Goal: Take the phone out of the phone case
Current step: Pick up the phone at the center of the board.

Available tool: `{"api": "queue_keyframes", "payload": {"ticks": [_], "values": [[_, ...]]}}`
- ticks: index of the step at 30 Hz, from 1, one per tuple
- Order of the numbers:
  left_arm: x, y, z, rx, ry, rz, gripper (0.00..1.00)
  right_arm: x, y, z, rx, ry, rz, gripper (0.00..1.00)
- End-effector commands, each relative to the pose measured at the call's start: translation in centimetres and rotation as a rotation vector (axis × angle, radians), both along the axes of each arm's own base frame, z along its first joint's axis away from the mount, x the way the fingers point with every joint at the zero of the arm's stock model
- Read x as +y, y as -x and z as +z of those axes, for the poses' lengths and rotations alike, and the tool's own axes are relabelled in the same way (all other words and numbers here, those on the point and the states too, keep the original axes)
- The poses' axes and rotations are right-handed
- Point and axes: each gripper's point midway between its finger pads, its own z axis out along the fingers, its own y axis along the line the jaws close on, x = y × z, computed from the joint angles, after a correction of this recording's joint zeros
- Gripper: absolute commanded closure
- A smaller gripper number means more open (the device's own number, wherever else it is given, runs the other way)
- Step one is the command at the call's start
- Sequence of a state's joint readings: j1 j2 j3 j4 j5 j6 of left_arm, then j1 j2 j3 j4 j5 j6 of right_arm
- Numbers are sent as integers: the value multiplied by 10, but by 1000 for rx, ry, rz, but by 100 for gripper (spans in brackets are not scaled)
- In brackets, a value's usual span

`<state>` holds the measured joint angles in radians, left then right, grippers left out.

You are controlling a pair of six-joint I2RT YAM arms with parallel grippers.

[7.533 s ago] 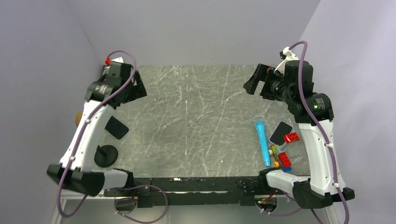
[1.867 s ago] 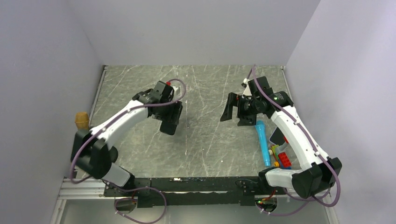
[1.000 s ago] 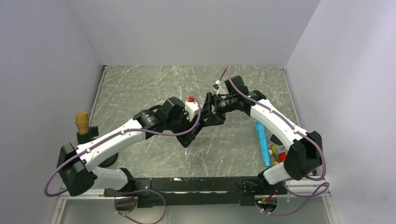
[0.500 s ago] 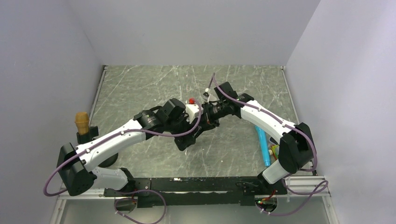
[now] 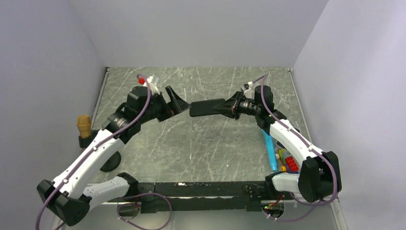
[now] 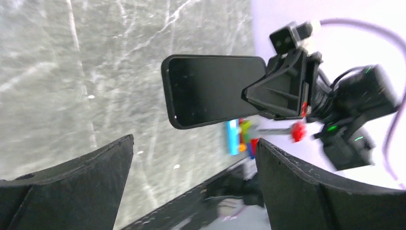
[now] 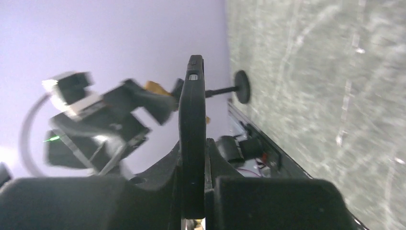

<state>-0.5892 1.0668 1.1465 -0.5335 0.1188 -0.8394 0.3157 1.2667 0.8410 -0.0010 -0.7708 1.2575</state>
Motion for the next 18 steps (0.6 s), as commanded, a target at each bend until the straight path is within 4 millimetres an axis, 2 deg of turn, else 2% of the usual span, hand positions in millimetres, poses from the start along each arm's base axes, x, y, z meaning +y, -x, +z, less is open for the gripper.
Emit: {"api": "queue_keyframes", "payload": {"ticks": [1,5,10,18], "values": [[-14,-6,29,98,443,86,1,5,-5,89,-187,-260,-38,100],[-20,-12,59,32,662,72,5,5,-7,111,-207,-344,-56,100],[-28,-16,77,-9,720,22,16,17,-4,126,-231,-371,-36,100],[-29,-17,82,-14,792,14,50,46,15,131,-275,-401,-9,100]]}}
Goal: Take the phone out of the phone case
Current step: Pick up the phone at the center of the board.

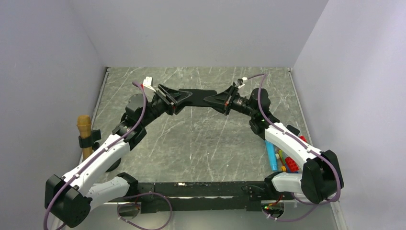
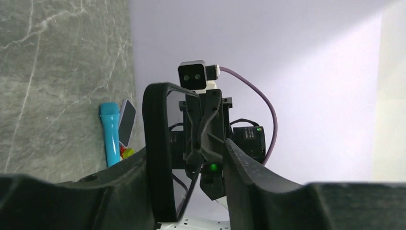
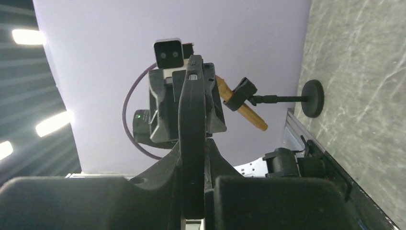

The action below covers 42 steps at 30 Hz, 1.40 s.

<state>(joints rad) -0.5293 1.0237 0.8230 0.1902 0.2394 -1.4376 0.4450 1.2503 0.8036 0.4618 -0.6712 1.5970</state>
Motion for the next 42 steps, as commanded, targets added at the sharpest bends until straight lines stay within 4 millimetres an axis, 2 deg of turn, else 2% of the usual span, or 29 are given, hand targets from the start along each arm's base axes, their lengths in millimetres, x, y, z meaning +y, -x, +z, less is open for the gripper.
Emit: {"api": "queue_keyframes", "payload": {"ticks": [1,5,6,8,9,11,13,16,19,21,22,27,30,31,34,37,38,41,42], "values": [[-4,8,33,-81,106,-44,55,10,12,50,-168,-103,-4,100],[-4,10,31,-102,97,-53,94,21,23,41,-204,-38,45,100],[-3,10,30,-111,85,-47,99,22,27,36,-218,-4,64,94],[0,10,30,-145,43,-42,100,21,35,22,-248,92,94,63],[0,11,29,-168,12,-53,100,19,37,13,-270,162,103,52],[0,13,27,-209,-41,-104,100,10,42,-6,-301,324,128,38],[-1,17,29,-291,-83,-176,100,0,46,-15,-364,434,150,26],[-8,32,27,-384,-175,-330,100,-6,58,-17,-456,459,255,22],[-16,51,25,-445,-224,-502,100,-3,80,-15,-536,410,426,18],[-17,62,19,-449,-238,-586,100,-2,95,-17,-578,391,505,6],[-17,67,16,-452,-244,-619,100,-4,100,-15,-598,379,521,5],[-19,80,8,-433,-230,-734,100,-4,111,-9,-622,307,553,10],[-20,80,-5,-345,-273,-768,100,-3,113,-18,-598,293,580,15],[-22,81,-5,-344,-279,-777,100,-1,112,-22,-579,297,592,19],[-25,83,2,-368,-252,-780,100,6,113,-20,-563,259,624,45],[-27,79,7,-371,-231,-775,100,13,115,-6,-598,200,612,51],[-28,78,8,-371,-221,-782,100,16,114,-1,-615,171,603,56],[-32,69,13,-381,-193,-772,100,22,109,6,-613,106,580,97],[-31,66,16,-379,-186,-753,96,25,104,8,-608,101,565,100]]}}
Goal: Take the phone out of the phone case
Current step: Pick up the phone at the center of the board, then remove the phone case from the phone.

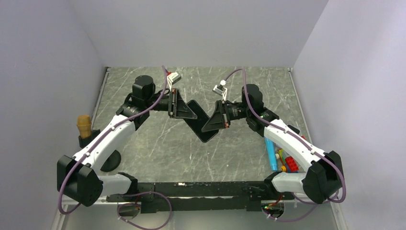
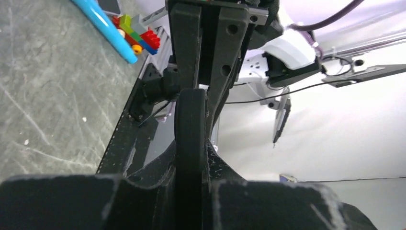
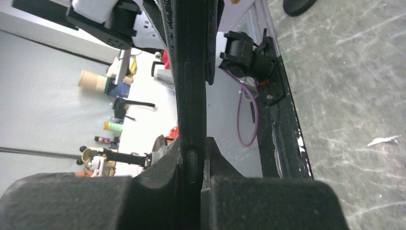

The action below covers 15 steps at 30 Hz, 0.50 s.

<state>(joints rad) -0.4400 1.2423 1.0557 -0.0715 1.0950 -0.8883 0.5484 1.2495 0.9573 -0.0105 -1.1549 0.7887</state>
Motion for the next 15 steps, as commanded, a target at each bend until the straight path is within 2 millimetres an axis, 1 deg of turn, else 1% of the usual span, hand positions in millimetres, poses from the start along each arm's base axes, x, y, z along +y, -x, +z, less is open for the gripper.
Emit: {"api": "queue_keyframes", "payload": {"ticks": [1,3,4,5,6,7,8,11,13,15], "values": [[-4,-16,38,-87,93,55,85,14,-14,39,-68,-146,-44,100],[0,-27,42,-87,119,177,59,16,-28,46,-49,-161,-150,100],[2,-32,43,-71,151,237,51,17,-32,51,-44,-183,-186,100],[3,-34,39,-51,196,280,46,16,-35,56,-33,-208,-216,100],[5,-38,45,-44,260,326,43,17,-37,59,-25,-228,-235,100],[7,-37,50,-32,312,340,40,17,-41,61,-17,-236,-253,100],[10,-41,55,-20,357,375,39,18,-44,63,-12,-235,-267,100],[12,-46,69,-10,418,412,43,20,-54,64,-12,-221,-312,100],[13,-50,76,-26,415,427,47,23,-57,63,-13,-210,-321,100],[12,-54,81,-45,393,445,47,27,-55,62,-8,-201,-298,100]]}}
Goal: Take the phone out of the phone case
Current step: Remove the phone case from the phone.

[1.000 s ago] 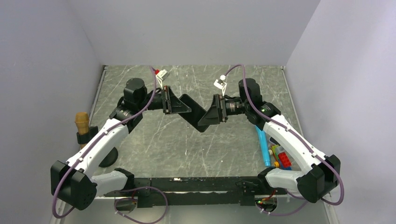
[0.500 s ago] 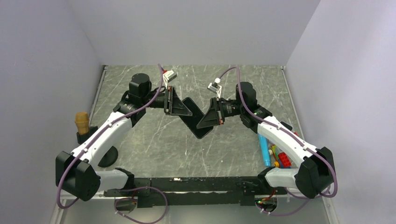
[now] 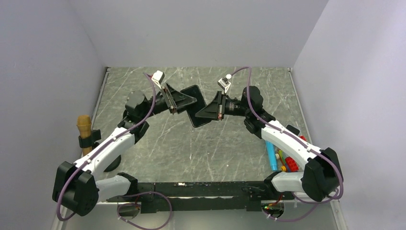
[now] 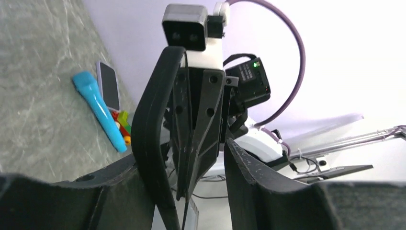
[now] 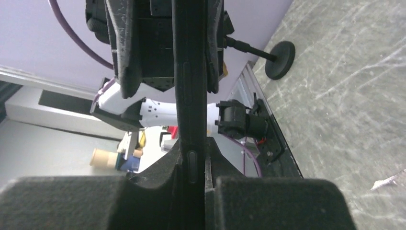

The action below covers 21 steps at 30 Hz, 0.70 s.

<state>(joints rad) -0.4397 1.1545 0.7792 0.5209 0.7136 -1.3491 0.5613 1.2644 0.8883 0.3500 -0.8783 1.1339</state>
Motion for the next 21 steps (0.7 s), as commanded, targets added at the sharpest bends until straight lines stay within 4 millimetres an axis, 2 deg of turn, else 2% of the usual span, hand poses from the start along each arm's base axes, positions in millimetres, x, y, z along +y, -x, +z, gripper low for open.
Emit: {"api": "queue_keyframes", "payload": {"ticks": [1,4,6,9,12,13,15,18,21], "values": [[6,-9,64,-149,98,84,47,9,-6,39,-104,-80,-16,100],[3,-14,72,-168,109,77,48,10,-6,34,-99,-55,-34,100],[0,-17,73,-162,124,65,54,10,-6,36,-109,-37,-40,100],[-3,-19,75,-160,125,48,71,9,-8,41,-140,-4,-54,100],[-1,-20,85,-182,126,54,94,9,-9,40,-146,23,-57,98],[1,-20,89,-188,123,58,100,7,-8,37,-143,47,-57,89],[4,-21,89,-176,108,52,100,1,-5,31,-163,98,-55,68],[7,-18,85,-152,109,-33,100,-12,11,26,-201,116,-2,47],[10,-11,78,-112,112,-152,100,-22,28,22,-182,45,98,42]]}}
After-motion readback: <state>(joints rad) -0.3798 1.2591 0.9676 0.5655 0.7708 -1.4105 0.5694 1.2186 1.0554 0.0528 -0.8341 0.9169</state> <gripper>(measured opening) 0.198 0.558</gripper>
